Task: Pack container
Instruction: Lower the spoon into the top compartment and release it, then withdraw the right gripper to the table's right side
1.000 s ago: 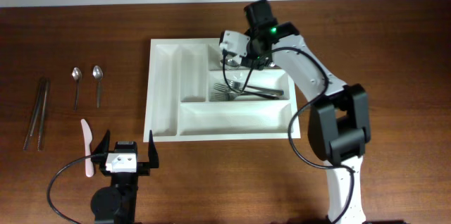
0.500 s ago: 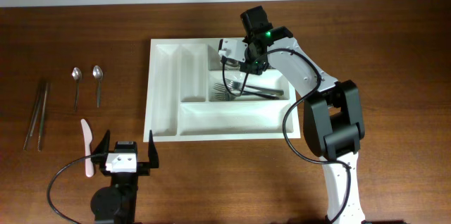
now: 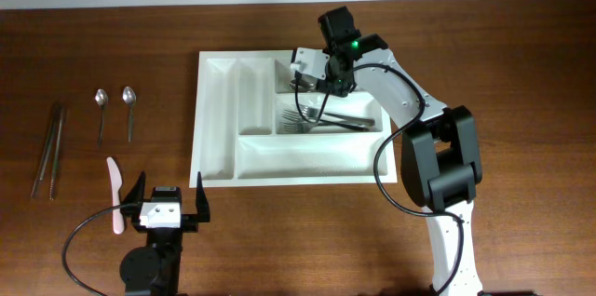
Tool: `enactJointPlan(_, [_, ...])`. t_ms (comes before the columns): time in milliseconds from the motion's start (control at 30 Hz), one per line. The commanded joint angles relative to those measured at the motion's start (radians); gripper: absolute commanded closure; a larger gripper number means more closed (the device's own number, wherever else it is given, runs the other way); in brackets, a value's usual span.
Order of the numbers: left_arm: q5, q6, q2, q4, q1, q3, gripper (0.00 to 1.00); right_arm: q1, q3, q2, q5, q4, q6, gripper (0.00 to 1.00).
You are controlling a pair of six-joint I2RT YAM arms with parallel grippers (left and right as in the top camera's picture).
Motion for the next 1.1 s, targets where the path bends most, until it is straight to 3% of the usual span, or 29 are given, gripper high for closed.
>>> enactJointPlan(0, [-0.003,0.013,-0.008,-0.001,0.004,-0.006,0.01,-0.012,0.119,-0.057,0.074,-0.064,0.145,0.24])
enactJointPlan(100, [-0.003,0.013,-0.008,-0.001,0.004,-0.006,0.01,-0.031,0.226,-0.087,0.075,-0.159,0.255,0.01])
enactJointPlan(367, [-0.003,0.013,-0.008,-0.001,0.004,-0.006,0.01,-0.168,0.552,-0.149,0.074,-0.48,0.492,0.01])
enactJointPlan(567, [-0.003,0.013,-0.008,-0.001,0.004,-0.006,0.01,-0.34,0.701,-0.196,0.074,-0.686,0.658,0.01])
enactJointPlan(833, [-0.003,0.013,-0.008,-0.001,0.004,-0.006,0.01,-0.554,0.72,-0.284,0.063,-0.939,0.782,0.01])
enactJointPlan(1067, [-0.003,0.013,-0.008,-0.001,0.004,-0.006,0.01,-0.739,0.627,-0.418,-0.092,-0.938,0.814,0.01])
